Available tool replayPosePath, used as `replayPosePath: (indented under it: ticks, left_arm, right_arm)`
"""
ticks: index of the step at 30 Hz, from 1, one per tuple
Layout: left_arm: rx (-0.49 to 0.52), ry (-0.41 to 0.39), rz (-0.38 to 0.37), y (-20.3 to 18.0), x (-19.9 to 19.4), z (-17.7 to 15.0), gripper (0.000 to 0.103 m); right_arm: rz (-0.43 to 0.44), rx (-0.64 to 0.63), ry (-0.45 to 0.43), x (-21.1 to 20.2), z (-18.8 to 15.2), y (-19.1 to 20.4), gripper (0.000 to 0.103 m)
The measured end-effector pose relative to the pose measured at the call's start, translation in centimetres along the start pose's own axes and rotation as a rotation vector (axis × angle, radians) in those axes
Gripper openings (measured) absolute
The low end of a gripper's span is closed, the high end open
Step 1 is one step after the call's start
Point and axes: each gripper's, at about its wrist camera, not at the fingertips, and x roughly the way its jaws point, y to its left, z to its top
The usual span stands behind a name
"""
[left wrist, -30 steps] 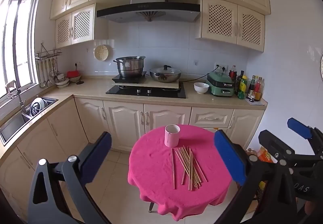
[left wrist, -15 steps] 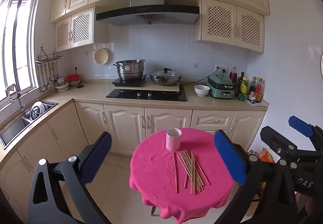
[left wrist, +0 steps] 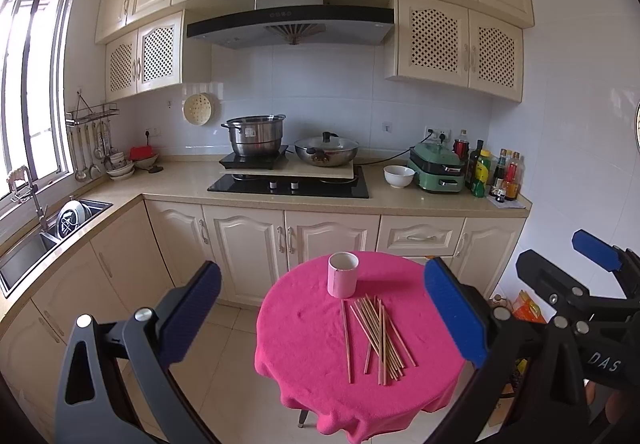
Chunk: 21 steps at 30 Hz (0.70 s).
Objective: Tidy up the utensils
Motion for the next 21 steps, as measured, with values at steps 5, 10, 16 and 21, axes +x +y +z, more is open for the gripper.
replayPosePath:
  ticks: [5, 10, 16, 21]
  left_arm:
    - [0.001, 0.003, -0.001, 0.0, 0.3, 0.1, 0.099]
    - [0.001, 0.006, 0.0, -0.1, 0.6, 0.1, 0.099]
    - [0.001, 0.008, 0.003, -0.3, 0.9, 0.0, 0.099]
    - [0.002, 0.011, 0.003, -0.3, 1.2, -0.1, 0.099]
  right_arm:
    - [0.0, 0.002, 0.002, 0.1, -0.1, -0.1, 0.098]
    - [0.002, 0.006, 0.008, 0.4, 0.2, -0.2, 0.098]
    - [0.004, 0.01, 0.013, 0.6, 0.2, -0.2, 0.098]
    - [0.004, 0.012, 0.016, 0.9, 0.3, -0.3, 0.098]
